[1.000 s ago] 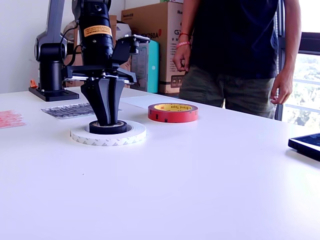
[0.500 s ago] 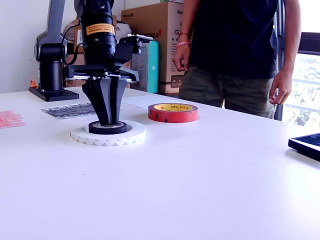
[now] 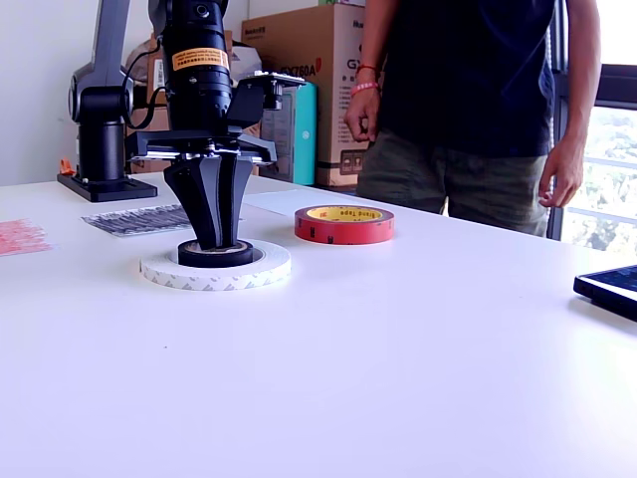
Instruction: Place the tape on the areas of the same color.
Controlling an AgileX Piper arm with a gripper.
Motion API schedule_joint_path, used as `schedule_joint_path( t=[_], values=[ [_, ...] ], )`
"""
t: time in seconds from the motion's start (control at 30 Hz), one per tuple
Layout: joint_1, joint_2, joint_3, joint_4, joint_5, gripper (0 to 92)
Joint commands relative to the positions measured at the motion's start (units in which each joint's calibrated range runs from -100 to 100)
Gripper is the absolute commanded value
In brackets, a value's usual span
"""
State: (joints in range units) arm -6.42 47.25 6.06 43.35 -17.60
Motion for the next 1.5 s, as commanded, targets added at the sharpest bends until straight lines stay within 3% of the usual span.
schedule_joint_path(
  t=[0.0, 0.17, 1.13, 1.47],
  values=[
    [-0.5, -0.6, -0.6, 2.3, -0.2, 16.4],
    [0.0, -5.2, 0.1, 5.3, 0.3, 16.4],
    [0.7, -5.3, 4.6, 4.6, 0.1, 16.6],
    [0.5, -5.8, 2.1, 5.1, -4.5, 16.6]
  ],
)
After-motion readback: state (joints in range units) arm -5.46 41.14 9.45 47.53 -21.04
